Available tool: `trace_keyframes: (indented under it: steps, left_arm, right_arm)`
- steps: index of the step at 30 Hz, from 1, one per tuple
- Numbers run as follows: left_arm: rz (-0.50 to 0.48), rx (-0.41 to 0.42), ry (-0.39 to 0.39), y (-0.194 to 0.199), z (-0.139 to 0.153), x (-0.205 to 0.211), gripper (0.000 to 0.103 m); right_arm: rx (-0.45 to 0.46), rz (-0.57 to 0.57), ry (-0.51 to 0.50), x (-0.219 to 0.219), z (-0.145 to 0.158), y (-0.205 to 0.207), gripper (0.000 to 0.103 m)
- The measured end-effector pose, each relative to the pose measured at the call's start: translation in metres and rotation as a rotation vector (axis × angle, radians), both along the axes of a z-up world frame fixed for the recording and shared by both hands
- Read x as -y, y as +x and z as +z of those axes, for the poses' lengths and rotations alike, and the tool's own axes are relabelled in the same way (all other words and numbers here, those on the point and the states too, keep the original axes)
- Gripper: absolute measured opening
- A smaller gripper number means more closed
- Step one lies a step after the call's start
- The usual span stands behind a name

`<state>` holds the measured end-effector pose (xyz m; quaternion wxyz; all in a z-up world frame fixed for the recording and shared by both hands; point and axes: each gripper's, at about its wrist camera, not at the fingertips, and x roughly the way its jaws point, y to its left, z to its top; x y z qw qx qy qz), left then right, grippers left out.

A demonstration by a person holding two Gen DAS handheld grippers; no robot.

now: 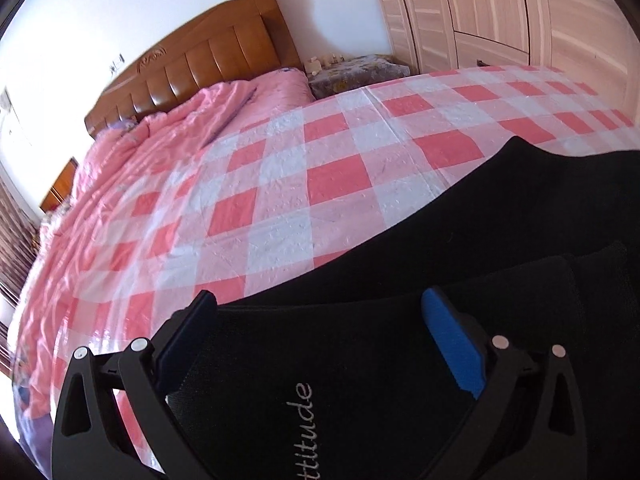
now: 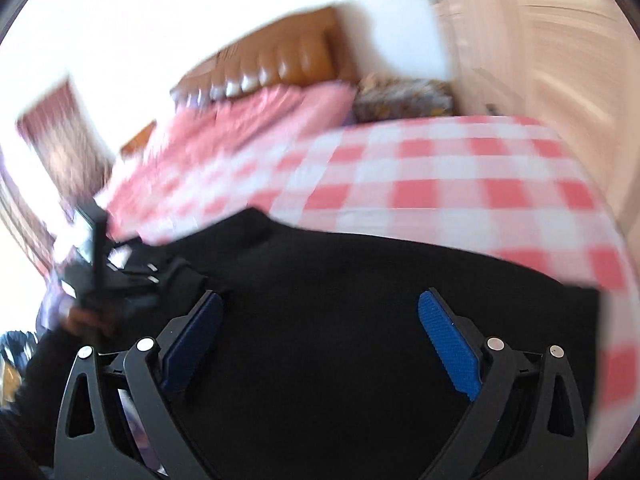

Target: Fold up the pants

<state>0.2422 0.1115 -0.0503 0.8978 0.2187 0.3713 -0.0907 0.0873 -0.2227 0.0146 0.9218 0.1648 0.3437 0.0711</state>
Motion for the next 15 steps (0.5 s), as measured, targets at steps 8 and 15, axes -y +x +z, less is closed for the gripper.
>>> trace_keyframes:
  steps: [8, 15]
  left_arm:
    - [0.001, 0.027, 0.031, -0.001, 0.002, 0.003, 0.102]
    - [0.006, 0.053, 0.065, -0.004, 0.001, 0.007, 0.102]
  right_arm:
    - [-0.025, -0.319, 0.307, 0.097, -0.021, -0.13, 0.097]
    - [-0.123, -0.311, 0.379, 0.077, -0.069, -0.153, 0.097]
